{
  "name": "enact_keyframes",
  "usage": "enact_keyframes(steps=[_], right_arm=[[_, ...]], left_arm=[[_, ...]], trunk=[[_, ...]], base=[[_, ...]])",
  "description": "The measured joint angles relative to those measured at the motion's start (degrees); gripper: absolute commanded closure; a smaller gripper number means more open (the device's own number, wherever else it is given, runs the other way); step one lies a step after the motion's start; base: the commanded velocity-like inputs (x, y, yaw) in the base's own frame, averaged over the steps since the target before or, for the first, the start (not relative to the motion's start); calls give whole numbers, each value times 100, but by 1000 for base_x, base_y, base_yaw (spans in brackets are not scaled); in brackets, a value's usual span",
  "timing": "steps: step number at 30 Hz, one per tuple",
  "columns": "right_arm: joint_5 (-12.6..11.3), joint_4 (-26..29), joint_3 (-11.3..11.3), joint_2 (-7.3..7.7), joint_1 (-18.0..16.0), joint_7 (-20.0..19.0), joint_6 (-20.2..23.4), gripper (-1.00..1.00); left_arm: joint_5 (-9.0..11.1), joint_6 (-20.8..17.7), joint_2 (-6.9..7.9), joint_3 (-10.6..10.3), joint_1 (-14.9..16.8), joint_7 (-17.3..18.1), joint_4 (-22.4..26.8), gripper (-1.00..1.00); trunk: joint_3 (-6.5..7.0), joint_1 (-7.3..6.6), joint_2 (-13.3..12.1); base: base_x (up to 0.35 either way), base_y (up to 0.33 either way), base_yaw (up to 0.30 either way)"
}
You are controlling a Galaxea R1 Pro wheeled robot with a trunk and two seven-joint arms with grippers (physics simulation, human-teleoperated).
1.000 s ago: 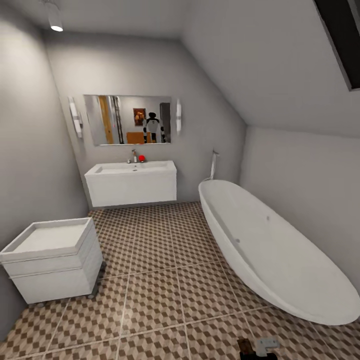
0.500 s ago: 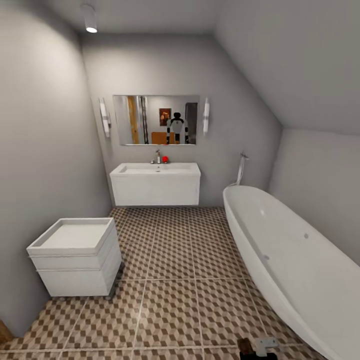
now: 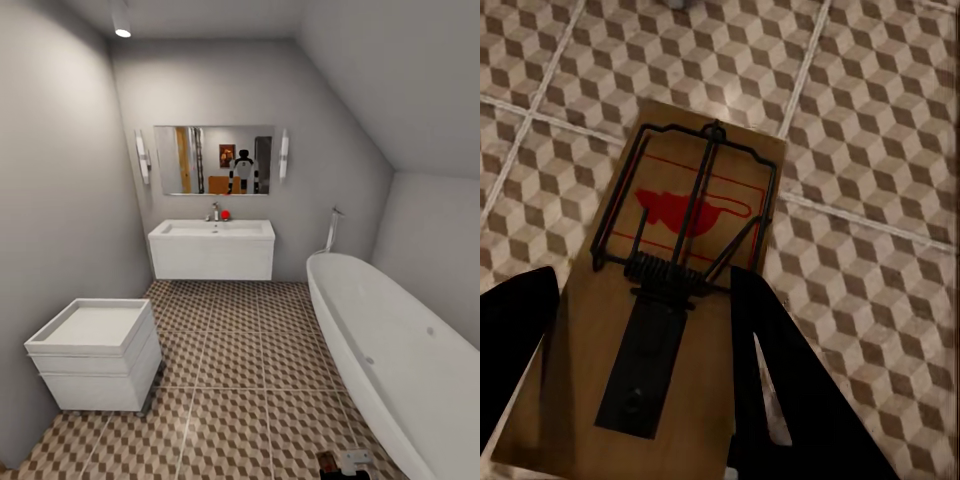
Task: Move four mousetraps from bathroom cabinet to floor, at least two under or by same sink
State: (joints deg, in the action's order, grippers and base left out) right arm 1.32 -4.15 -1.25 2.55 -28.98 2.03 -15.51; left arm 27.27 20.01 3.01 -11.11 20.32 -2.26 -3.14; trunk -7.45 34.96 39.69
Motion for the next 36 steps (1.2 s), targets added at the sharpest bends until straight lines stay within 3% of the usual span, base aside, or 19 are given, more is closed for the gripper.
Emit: enact_keyframes(steps=[36], right_arm=[[-2,1,-1,0,0,0,0,100]], left_arm=[[0,-2,0,9,1,0,0,100]], trunk=[[0,0,0]], base=[[324,-119,0]])
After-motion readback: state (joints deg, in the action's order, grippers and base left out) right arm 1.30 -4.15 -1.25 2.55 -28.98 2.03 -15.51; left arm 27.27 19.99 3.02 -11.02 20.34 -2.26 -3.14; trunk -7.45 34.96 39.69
